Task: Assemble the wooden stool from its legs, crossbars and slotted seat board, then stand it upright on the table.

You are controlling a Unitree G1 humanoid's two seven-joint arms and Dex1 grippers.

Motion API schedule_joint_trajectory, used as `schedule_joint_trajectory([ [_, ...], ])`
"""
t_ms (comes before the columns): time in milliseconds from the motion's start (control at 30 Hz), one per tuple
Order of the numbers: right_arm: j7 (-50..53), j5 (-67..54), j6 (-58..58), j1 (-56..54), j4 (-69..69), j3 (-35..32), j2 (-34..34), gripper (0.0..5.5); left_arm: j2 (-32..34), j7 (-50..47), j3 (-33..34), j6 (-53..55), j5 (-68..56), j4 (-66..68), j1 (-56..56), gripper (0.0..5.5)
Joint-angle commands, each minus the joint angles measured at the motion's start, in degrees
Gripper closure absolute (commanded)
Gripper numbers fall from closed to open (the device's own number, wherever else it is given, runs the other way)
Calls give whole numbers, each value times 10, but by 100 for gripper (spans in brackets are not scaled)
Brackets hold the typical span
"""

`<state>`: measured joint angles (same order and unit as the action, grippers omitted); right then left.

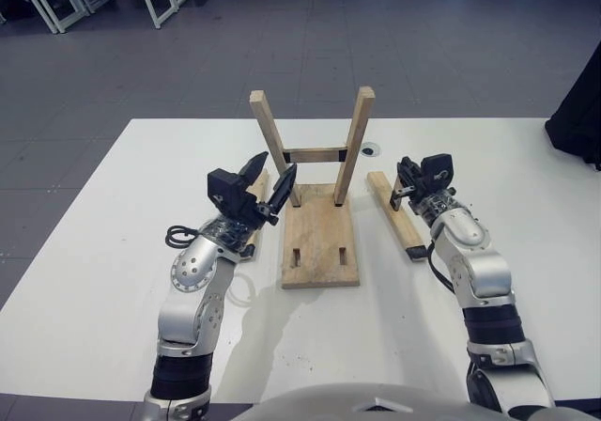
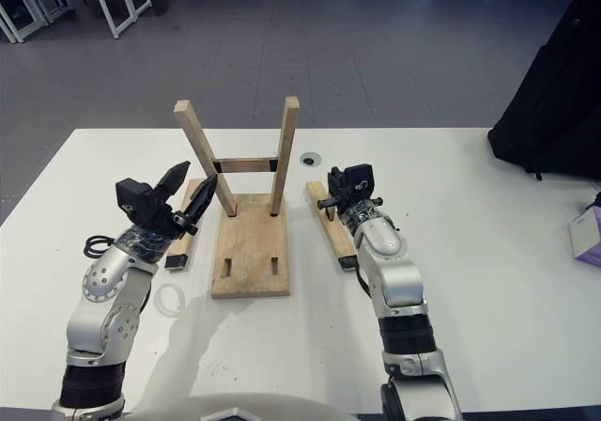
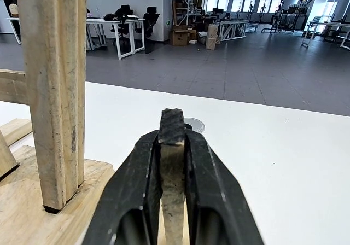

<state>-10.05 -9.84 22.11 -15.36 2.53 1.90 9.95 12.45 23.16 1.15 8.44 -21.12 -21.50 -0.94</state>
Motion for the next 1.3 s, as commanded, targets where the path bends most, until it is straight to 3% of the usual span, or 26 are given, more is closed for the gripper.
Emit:
schedule_joint_trajectory([
  [33, 3, -6, 43, 20, -34, -12, -7, 508, -2, -5, -1, -6, 10, 8, -5, 258],
  [467, -6, -1, 34, -8, -41, -15, 3, 508, -12, -5, -1, -35, 24, 38, -35, 258],
  [633, -11, 1, 35, -17, -39, -18, 5, 405, -14, -5, 2, -42, 26, 45, -35, 258],
  [1300, -26, -3, 39, -62, 13, -29, 1, 405, -19, -15, 1, -56, 34, 51, -37, 258],
])
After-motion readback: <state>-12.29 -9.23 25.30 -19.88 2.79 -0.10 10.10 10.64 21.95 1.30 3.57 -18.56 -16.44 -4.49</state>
